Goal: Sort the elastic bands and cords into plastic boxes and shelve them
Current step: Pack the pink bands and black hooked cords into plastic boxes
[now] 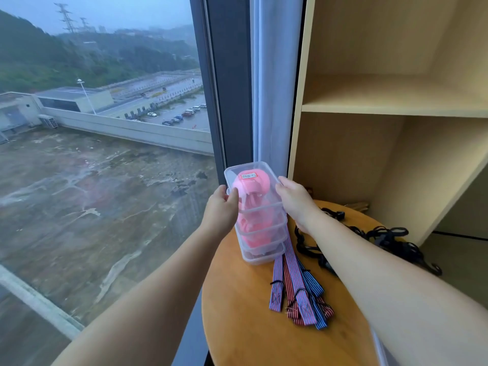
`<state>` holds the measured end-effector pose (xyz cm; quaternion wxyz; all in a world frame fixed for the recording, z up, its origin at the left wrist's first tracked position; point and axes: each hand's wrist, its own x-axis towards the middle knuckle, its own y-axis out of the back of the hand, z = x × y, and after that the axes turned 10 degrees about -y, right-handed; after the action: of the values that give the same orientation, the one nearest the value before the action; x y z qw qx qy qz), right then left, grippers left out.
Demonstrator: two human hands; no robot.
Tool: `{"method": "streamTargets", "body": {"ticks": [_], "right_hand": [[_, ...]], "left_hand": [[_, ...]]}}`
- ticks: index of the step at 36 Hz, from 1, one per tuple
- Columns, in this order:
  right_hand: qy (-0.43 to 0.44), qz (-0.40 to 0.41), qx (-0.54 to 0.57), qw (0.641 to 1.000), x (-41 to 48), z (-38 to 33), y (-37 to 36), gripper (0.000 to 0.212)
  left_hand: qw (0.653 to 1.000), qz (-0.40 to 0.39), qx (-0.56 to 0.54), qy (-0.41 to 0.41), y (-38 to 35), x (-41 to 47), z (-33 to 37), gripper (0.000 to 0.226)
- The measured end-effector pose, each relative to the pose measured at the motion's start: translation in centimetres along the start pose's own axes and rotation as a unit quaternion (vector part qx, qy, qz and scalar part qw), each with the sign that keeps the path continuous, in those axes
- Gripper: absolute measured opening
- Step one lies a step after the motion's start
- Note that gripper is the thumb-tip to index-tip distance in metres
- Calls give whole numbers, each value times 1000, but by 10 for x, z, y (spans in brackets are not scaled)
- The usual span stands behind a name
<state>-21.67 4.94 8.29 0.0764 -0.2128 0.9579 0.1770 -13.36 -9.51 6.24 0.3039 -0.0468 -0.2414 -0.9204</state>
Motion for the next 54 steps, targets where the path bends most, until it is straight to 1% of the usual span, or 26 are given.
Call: {"method": "streamTargets", "body": {"ticks": [3,8,10,17,19,20,22,23,28,32,34,37,42,46,48,50,52,54], "right_hand": [[-4,6,12,1000,-3,2,2,47],[8,0,29,1000,-5,6,3,39],[10,-3,30,1000,-7,5,3,40],[22,-1,13,1000,-14,2,4,48],[25,-1,15,1000,-15,2,5,49],[24,-2,15,1000,-16,2,6,50],[23,-5,16,1000,-20,3,8,52],[22,-4,16,1000,-22,4,9,53],[19,43,8,999,-39,13,25,59],[17,70,-11,997,-60,29,45,55],[19,81,-35,996,-74,44,58,51],[10,82,-100,992,-102,77,79,49],[-48,53,-197,978,-153,140,103,43],[-65,40,-200,977,-175,170,107,40],[-63,41,-194,978,-178,176,102,40],[-60,42,-213,974,-180,179,97,41],[-50,51,-289,955,-181,182,95,47],[-45,52,-372,926,-188,184,95,53]], "left_hand": [[1000,-4,-20,5,0,-7,-1,37],[999,1,-34,3,-2,-9,-2,29],[999,1,-33,4,-2,-9,-3,20],[1000,17,-16,5,0,-12,-3,25],[1000,13,-14,8,0,-11,-9,17],[1000,12,-18,7,0,-11,-11,23],[1000,14,-16,8,1,-13,-12,47],[1000,16,-15,9,2,-15,-12,52],[1000,20,6,10,8,-31,-10,56],[1000,24,2,12,12,-54,-10,53],[999,30,2,15,13,-70,-11,52],[999,25,11,26,11,-102,-13,49],[999,-25,22,34,-5,-165,-19,41],[997,-41,25,62,-12,-194,-26,38],[996,-38,18,76,-13,-201,-30,38],[996,-38,18,84,-14,-206,-34,38],[995,-41,22,91,-14,-212,-38,38],[994,-53,25,98,-17,-219,-43,37]]}}
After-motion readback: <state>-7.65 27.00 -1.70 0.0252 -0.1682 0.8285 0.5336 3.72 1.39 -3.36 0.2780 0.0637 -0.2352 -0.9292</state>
